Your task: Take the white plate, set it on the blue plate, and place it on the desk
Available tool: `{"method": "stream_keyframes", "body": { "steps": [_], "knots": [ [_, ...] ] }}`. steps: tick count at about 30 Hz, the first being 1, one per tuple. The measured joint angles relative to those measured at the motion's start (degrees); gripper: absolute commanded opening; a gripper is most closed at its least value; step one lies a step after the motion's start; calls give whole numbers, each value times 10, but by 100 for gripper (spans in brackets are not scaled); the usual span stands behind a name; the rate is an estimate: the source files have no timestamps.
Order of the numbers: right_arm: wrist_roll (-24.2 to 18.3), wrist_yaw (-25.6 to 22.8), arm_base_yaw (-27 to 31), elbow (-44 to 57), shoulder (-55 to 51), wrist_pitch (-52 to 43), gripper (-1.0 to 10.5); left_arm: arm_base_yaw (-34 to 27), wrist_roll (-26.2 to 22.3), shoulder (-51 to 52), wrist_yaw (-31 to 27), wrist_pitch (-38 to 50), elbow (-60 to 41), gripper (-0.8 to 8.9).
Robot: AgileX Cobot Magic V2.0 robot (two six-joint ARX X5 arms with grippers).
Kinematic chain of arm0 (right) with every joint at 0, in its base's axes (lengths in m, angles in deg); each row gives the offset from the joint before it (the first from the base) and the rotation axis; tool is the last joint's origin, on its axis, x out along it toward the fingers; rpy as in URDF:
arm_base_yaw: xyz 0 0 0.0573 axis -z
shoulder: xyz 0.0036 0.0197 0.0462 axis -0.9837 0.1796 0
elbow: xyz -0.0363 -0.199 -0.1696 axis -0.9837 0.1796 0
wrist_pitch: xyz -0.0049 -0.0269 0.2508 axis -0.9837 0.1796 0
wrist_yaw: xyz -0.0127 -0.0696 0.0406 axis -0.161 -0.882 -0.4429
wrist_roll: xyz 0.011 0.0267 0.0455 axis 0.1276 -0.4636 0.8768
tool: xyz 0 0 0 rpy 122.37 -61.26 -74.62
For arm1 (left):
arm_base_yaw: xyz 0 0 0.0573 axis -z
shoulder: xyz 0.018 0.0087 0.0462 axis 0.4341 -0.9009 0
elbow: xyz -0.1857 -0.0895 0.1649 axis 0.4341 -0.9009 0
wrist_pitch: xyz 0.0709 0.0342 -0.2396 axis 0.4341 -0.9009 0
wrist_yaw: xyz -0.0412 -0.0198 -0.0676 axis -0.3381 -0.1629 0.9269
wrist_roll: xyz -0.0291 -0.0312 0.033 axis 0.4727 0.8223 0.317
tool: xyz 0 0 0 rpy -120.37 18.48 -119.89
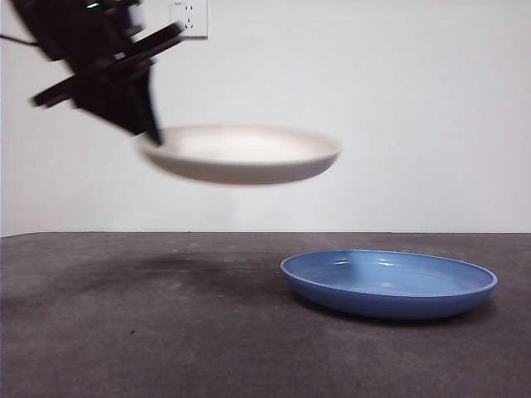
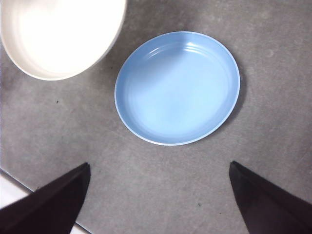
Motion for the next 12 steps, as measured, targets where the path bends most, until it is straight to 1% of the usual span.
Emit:
{"method": "stream_keyframes", "body": {
  "steps": [4,12],
  "knots": [
    [7,0,0,0,-9,0,457,42,11,-35,0,8,41,11],
    [31,0,0,0,-54,0,457,102,21,-154,-6,-1,126,11]
  ]
}}
